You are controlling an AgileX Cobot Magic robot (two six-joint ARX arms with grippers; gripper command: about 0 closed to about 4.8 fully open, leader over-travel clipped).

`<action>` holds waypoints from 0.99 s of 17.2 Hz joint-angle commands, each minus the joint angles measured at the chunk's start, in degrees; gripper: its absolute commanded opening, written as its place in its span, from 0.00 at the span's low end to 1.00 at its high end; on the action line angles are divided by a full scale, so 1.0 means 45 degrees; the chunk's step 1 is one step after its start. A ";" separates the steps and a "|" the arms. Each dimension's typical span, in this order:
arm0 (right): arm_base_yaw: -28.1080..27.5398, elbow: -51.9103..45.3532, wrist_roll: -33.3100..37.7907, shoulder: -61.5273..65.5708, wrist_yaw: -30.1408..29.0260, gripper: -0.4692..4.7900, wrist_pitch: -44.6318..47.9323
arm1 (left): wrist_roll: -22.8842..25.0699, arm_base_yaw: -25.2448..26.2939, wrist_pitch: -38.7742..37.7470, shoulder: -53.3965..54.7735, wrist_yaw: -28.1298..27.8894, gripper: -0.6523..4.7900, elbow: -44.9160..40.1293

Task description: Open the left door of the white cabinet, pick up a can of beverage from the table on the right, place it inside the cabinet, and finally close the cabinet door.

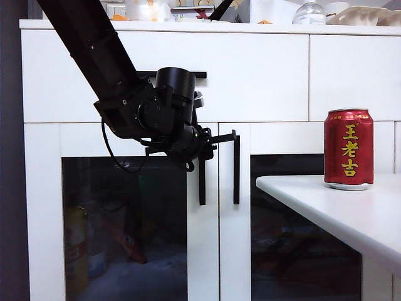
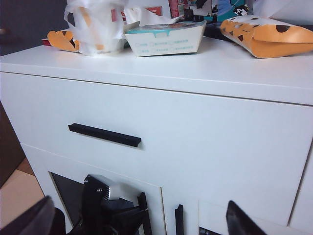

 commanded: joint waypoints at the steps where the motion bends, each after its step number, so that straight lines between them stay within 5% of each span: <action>1: 0.0015 0.0044 0.0029 -0.0039 0.0010 1.00 0.0165 | -0.0345 -0.0369 0.0272 -0.0087 0.0695 0.11 0.0029; 5: 0.0015 0.0044 0.0029 -0.0039 0.0010 1.00 -0.0277 | -0.0340 -0.0758 0.2754 -0.0180 0.0670 0.11 -0.1341; 11: 0.0083 0.0049 0.0034 0.0607 -0.0107 1.00 -0.1025 | -0.0345 -0.1428 0.2637 -0.2249 0.0680 0.11 -0.4886; 13: 0.0097 0.0068 0.0034 0.1593 -0.0903 0.65 -0.0860 | -0.0340 -0.1540 0.2633 -0.3041 0.0680 0.11 -0.5799; 14: 0.0097 0.0068 0.0024 0.2385 -0.1554 0.21 -0.0602 | -0.0345 -0.1549 0.2633 -0.3541 0.0690 0.11 -0.6319; 15: 0.0097 0.0068 0.0029 0.2982 -0.1967 0.08 -0.0253 | -0.0345 -0.1569 0.2628 -0.3895 0.0685 0.11 -0.6654; 17: 0.0369 0.0277 0.0034 0.4838 -0.2322 0.09 0.0763 | -0.0340 -0.1574 0.2623 -0.4483 0.0685 0.11 -0.7077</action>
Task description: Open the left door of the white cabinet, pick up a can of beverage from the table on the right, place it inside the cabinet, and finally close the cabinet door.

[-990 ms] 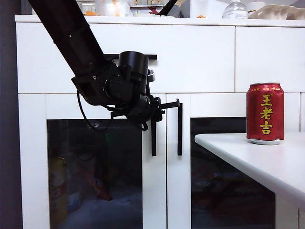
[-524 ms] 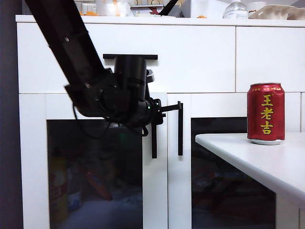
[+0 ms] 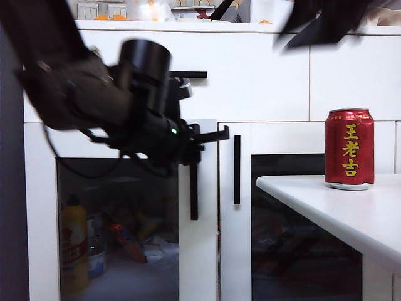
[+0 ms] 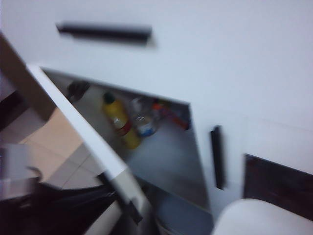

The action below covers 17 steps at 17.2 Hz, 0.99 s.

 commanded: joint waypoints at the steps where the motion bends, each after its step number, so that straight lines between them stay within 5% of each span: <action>1: 0.0321 0.0408 -0.0005 0.1729 -0.0442 0.09 0.1263 | -0.0364 -0.0248 0.0369 -0.0699 0.0699 0.11 -0.0345; 6: 0.1316 0.2380 -0.0053 0.4648 -0.1253 0.09 0.0651 | -0.0369 -0.0262 0.0272 -0.1797 0.0695 0.11 -0.1175; 17: 0.2671 0.2448 -0.0068 0.4998 -0.1885 0.09 -0.1982 | -0.0369 -0.0262 -0.1059 -0.3672 0.0695 0.11 -0.1802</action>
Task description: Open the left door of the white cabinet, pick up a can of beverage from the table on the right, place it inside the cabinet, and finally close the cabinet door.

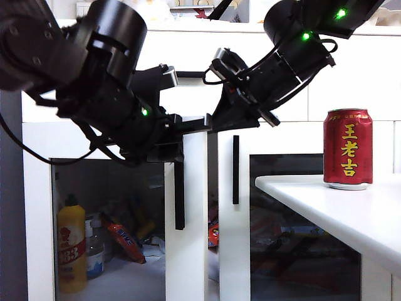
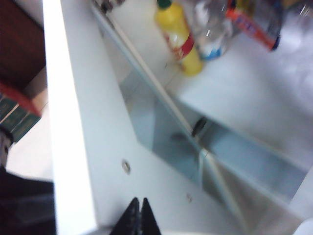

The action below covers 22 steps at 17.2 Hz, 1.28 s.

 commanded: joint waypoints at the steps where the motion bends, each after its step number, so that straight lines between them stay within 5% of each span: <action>1: 0.0141 0.0049 0.0000 -0.0015 -0.0869 0.09 -0.0287 | -0.0277 -0.0126 0.0996 -0.1098 0.0301 0.11 0.0185; 4: 0.0423 0.0049 0.0029 -0.0010 -0.1462 0.08 -0.0189 | -0.0233 -0.0126 -0.0311 -0.2021 0.0296 0.11 0.0185; 18: 0.0427 0.0034 -0.0209 0.0024 -0.1428 0.09 0.0087 | -0.0325 -0.0126 -0.1263 -0.2137 0.0257 0.11 0.0185; 19: 0.0427 0.0034 -0.0321 0.0107 -0.1462 0.09 0.0063 | -0.0384 -0.0126 -0.1443 -0.2137 0.0291 0.19 0.0185; 21: 0.0418 0.0034 -0.0860 0.0185 -0.1778 0.09 -0.0321 | -0.0486 0.0019 -0.2574 -0.2453 0.0233 0.93 0.0175; 22: 0.0418 0.0034 -0.1093 0.0185 -0.1768 0.09 -0.0515 | -0.0675 0.0029 -0.3235 -0.2652 0.0257 1.00 0.0170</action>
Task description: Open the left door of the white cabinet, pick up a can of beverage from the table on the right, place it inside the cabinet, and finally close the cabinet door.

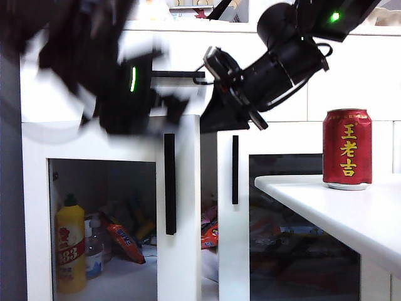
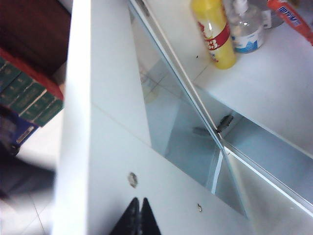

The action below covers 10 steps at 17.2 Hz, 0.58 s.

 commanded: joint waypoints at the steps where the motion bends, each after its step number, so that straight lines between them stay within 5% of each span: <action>1: 0.0121 0.0039 -0.0899 -0.0019 -0.0685 0.09 -0.0743 | -0.0291 0.0102 -0.1205 -0.0753 0.0384 1.00 0.0083; 3: 0.0107 0.0039 -0.0894 -0.0019 -0.0539 0.09 -0.0607 | -0.0044 0.0053 -0.3075 -0.1452 0.3186 1.00 0.0078; 5: 0.0141 0.0039 -0.0879 0.0000 -0.0588 0.09 -0.0471 | 0.0272 -0.0534 -0.5863 -0.2822 0.4459 1.00 0.0078; 8: 0.0165 0.0039 -0.0680 0.0058 -0.0787 0.09 -0.0529 | 0.0102 -0.1520 -0.9753 -0.6096 0.3983 1.00 0.0078; 10: 0.0636 0.0039 -0.0646 0.0121 -0.0874 0.09 -0.0335 | -0.0282 -0.2098 -1.1234 -0.8446 0.2467 1.00 0.0083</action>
